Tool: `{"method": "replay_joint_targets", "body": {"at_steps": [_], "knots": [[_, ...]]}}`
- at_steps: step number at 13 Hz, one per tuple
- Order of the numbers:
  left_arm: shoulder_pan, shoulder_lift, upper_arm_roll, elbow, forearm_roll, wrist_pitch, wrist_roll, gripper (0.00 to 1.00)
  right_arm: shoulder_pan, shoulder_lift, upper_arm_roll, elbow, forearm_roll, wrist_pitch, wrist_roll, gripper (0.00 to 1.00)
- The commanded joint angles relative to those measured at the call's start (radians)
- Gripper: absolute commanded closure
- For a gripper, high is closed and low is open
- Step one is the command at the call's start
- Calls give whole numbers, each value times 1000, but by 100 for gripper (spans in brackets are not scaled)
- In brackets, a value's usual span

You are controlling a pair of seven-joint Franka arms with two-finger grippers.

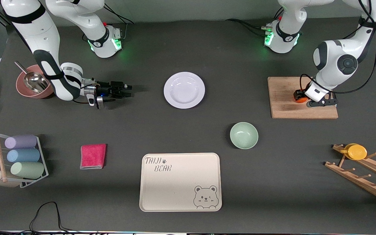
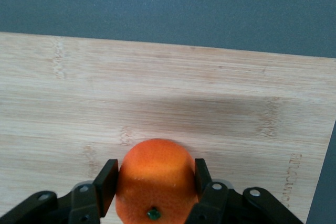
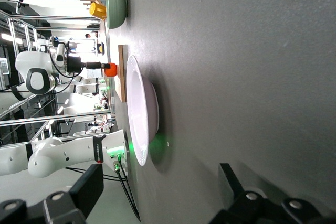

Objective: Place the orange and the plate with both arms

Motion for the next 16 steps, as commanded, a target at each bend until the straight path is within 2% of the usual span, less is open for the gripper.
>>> {"method": "replay_joint_targets", "body": {"at_steps": [1,5,7,8,11,13,16], "knots": [[7,-13,-4,-11,-5,9,-9,100,8,14,-5,8,28,-10,-16,11],[5,-56,-4,9,-5,-48,-7,100,8,14,-5,8,28,-12,-17,34],[5,-98,-6,54,-5,-162,-9,100,8,14,-5,8,28,-12,-27,42],[4,-128,-7,93,-5,-254,-9,100,8,14,-7,8,27,-12,-30,43],[-2,-164,-10,292,-7,-584,-9,100,8,14,-7,8,27,-12,-31,48],[-11,-162,-13,442,-8,-753,-10,100,8,14,-5,8,27,-12,-33,54],[-67,-147,-52,642,-25,-954,-88,100,8,23,-5,8,27,-12,-36,54]]}}
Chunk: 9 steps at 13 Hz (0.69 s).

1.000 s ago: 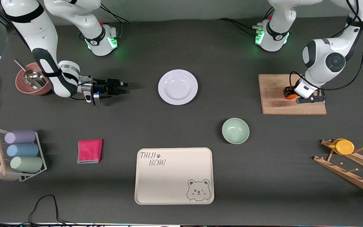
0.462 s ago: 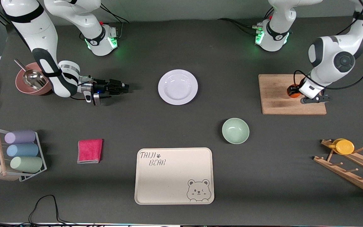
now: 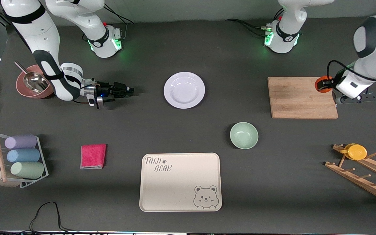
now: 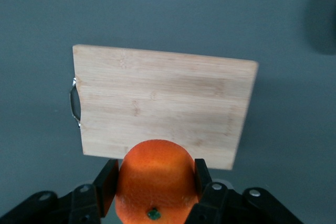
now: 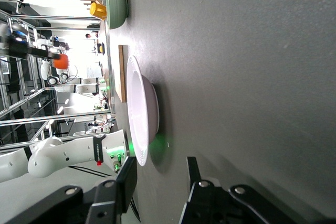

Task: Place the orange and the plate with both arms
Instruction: 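Lift the orange with the left gripper and carry it toward the plate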

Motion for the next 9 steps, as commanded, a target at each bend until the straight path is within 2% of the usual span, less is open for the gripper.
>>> {"method": "replay_joint_targets", "body": {"at_steps": [1,4,6,8,9], "knots": [[-64,29,-65,165,-12,-153,-125,100,7,38,-5,8,28,-12,-57,54],[-105,78,-230,225,-53,-166,-398,100,4,58,-5,14,28,-12,-75,54],[-108,187,-341,309,-152,-153,-559,100,4,63,-5,15,28,-12,-75,54],[-125,293,-433,386,-165,-97,-722,100,4,64,-5,14,28,-12,-75,54],[-156,343,-451,414,-164,-59,-786,100,4,64,-5,14,28,-12,-75,54]]}}
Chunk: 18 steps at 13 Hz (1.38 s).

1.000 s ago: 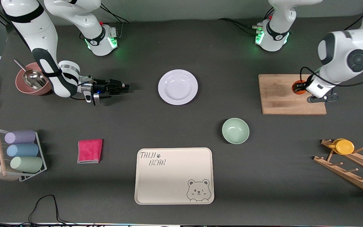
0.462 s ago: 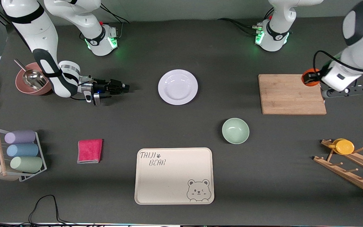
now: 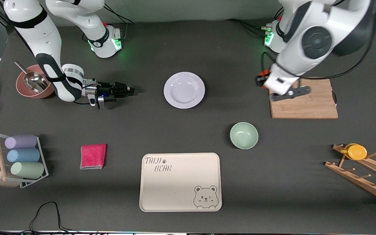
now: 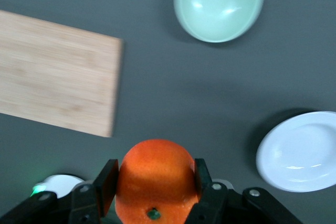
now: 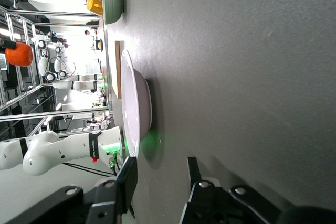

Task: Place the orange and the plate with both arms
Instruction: 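Lift the orange with the left gripper and carry it toward the plate, then lower the orange into the white plate and open the left gripper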

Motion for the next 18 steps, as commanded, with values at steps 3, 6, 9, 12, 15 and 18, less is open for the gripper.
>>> {"method": "replay_joint_targets", "body": {"at_steps": [3,6,9,12,15,18], "knots": [[-168,246,-32,140,1,177,-295,100,7,33,-5,10,28,-12,-33,54],[-277,363,-31,150,36,349,-427,100,7,34,-5,10,28,-12,-33,54],[-346,459,-29,188,69,421,-491,100,7,36,-5,10,28,-12,-27,54],[-385,530,-28,194,111,492,-551,100,7,48,-5,10,28,-12,-31,54],[-414,558,-26,190,115,515,-558,100,7,54,-5,10,28,-12,-31,54],[-452,573,-26,188,116,515,-590,100,7,54,-5,10,28,-12,-31,54]]}}
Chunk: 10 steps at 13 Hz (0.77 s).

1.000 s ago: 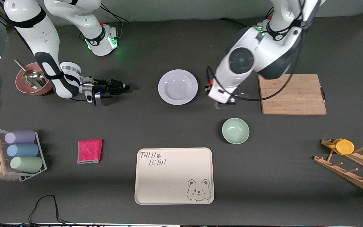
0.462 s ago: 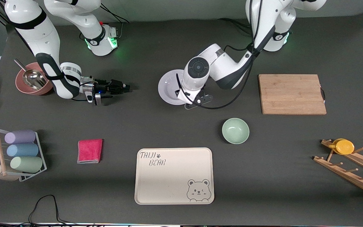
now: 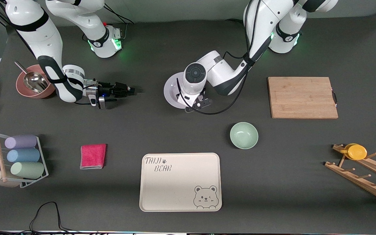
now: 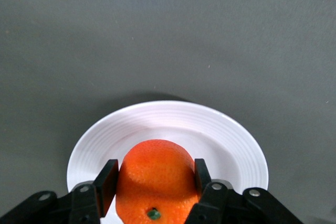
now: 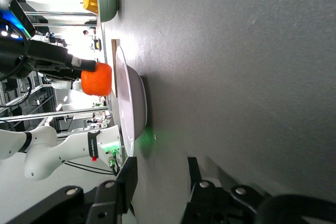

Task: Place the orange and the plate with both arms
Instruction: 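Lower the orange into the white plate and open the left gripper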

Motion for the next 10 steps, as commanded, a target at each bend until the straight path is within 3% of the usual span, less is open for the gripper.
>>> {"method": "replay_joint_targets", "body": {"at_steps": [1,9,10], "knots": [[-55,16,15,25,21,-6,-58,100,7,28,-3,5,28,-10,-31,54],[-106,39,21,-19,26,69,-106,100,8,30,-3,5,28,-10,-31,54],[-113,43,23,-19,26,72,-110,96,10,30,-2,7,28,-10,-31,54]]}}
